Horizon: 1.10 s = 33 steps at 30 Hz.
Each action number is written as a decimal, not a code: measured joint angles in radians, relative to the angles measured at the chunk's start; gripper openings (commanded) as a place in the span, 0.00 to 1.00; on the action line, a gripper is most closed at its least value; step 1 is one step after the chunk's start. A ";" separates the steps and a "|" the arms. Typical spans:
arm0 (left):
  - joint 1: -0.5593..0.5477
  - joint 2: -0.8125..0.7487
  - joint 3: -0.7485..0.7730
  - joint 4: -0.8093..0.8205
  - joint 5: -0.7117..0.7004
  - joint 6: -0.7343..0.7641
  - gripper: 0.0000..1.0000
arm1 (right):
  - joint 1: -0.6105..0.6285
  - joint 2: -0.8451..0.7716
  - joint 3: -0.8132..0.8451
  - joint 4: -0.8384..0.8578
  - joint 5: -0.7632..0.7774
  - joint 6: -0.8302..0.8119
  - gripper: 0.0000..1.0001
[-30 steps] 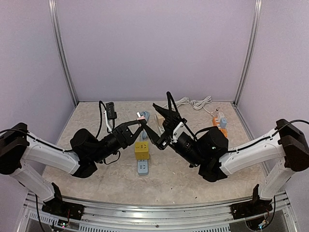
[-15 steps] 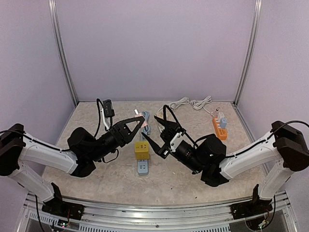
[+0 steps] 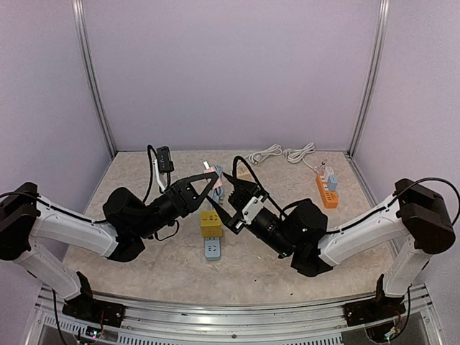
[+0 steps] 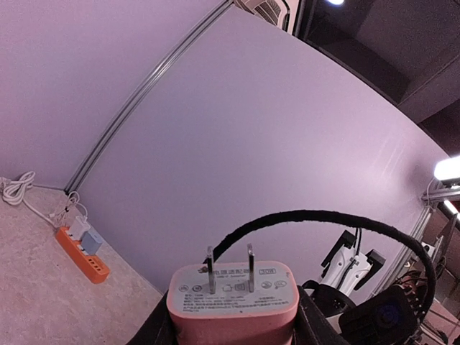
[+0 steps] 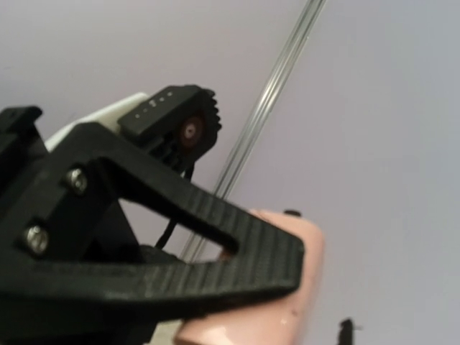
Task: Insert the plug
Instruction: Pass from the left arm to the right
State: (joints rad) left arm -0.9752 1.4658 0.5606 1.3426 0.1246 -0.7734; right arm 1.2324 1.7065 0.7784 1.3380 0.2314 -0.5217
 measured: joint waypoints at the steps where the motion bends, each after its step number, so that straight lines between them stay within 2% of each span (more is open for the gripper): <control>1: -0.001 0.001 0.000 0.000 0.000 -0.001 0.23 | 0.000 0.002 0.000 0.000 0.002 0.000 0.55; 8: -0.002 0.010 0.005 0.000 0.000 -0.005 0.23 | 0.000 0.021 0.016 0.000 0.013 -0.008 0.47; 12: -0.002 0.017 0.007 0.001 -0.002 -0.008 0.23 | 0.000 0.033 0.027 0.003 0.036 -0.012 0.37; 16: -0.002 0.019 0.010 0.001 -0.006 -0.008 0.27 | -0.003 0.040 0.037 0.007 0.056 -0.010 0.21; 17: -0.002 0.019 0.012 0.000 -0.017 -0.009 0.31 | -0.003 0.042 0.039 0.008 0.064 -0.011 0.14; 20: -0.002 0.019 0.014 0.000 -0.026 -0.009 0.48 | -0.003 0.043 0.043 0.007 0.071 -0.013 0.06; 23: -0.002 0.018 0.014 0.000 -0.025 -0.007 0.56 | -0.003 0.043 0.043 0.006 0.074 -0.008 0.05; 27: -0.001 0.015 0.011 0.000 -0.027 0.004 0.87 | -0.003 0.042 0.043 0.002 0.082 0.003 0.05; 29: 0.003 0.000 -0.003 0.001 -0.032 0.011 0.98 | -0.003 0.035 0.043 -0.002 0.089 0.009 0.05; 33: 0.018 -0.051 -0.049 0.001 -0.057 0.020 0.99 | -0.003 -0.006 0.042 -0.003 0.109 0.019 0.04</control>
State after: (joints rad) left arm -0.9573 1.4151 0.5114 1.3434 0.0677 -0.7536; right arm 1.2293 1.7004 0.8200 1.3346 0.3401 -0.5026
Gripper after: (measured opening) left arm 0.984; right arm 0.259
